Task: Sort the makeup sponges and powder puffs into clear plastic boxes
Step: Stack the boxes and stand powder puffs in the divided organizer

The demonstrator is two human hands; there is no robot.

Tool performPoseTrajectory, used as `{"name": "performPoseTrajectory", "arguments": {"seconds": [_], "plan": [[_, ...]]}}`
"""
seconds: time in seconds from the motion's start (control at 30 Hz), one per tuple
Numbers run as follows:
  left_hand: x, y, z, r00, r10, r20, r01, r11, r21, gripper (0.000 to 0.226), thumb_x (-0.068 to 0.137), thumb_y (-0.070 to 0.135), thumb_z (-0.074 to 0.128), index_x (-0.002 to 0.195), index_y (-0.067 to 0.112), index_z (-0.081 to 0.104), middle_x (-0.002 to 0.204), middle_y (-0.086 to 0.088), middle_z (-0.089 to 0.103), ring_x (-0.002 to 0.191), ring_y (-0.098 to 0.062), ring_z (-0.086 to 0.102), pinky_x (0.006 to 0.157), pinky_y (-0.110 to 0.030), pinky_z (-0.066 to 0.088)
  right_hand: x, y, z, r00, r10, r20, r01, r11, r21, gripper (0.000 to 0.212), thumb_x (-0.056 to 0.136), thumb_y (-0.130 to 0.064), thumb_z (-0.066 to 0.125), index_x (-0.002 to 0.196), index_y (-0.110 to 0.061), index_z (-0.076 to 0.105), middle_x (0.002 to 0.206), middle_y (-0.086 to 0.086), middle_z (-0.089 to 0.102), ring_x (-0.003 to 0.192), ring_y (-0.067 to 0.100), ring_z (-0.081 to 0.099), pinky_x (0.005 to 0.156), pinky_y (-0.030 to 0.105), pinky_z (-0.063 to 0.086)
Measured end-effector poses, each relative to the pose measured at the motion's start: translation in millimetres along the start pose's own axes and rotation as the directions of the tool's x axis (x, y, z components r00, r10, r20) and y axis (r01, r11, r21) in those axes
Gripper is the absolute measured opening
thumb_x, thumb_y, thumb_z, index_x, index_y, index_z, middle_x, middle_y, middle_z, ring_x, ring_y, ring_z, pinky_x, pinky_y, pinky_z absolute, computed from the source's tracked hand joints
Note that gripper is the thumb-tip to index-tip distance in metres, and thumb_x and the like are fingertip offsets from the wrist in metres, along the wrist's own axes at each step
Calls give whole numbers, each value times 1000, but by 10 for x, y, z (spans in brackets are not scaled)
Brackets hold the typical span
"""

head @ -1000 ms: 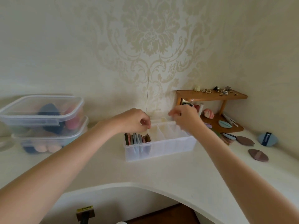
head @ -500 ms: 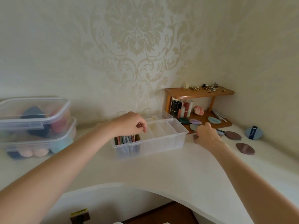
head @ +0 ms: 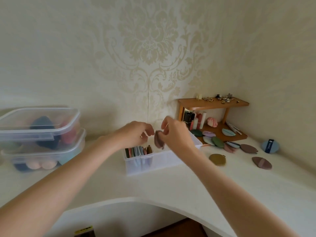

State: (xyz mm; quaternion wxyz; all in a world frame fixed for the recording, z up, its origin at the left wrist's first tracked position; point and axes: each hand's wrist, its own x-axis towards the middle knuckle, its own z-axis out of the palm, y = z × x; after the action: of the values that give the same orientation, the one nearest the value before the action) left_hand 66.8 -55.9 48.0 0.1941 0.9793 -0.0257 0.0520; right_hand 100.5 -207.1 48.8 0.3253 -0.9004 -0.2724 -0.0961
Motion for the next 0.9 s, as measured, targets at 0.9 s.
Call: {"name": "performPoseTrajectory", "arguments": {"seconds": [0.9], "plan": [[78,197,85,984,50,170,-76,986,150,29,85,6,48,84,18,74,92,1,70,88,-25,65,80,-33,50,-112,1212,-505,895,438,90,-366,833,-415,26,88,-5,57,114,-9,58,114,11,63,91,22,59,79,30,52]]}}
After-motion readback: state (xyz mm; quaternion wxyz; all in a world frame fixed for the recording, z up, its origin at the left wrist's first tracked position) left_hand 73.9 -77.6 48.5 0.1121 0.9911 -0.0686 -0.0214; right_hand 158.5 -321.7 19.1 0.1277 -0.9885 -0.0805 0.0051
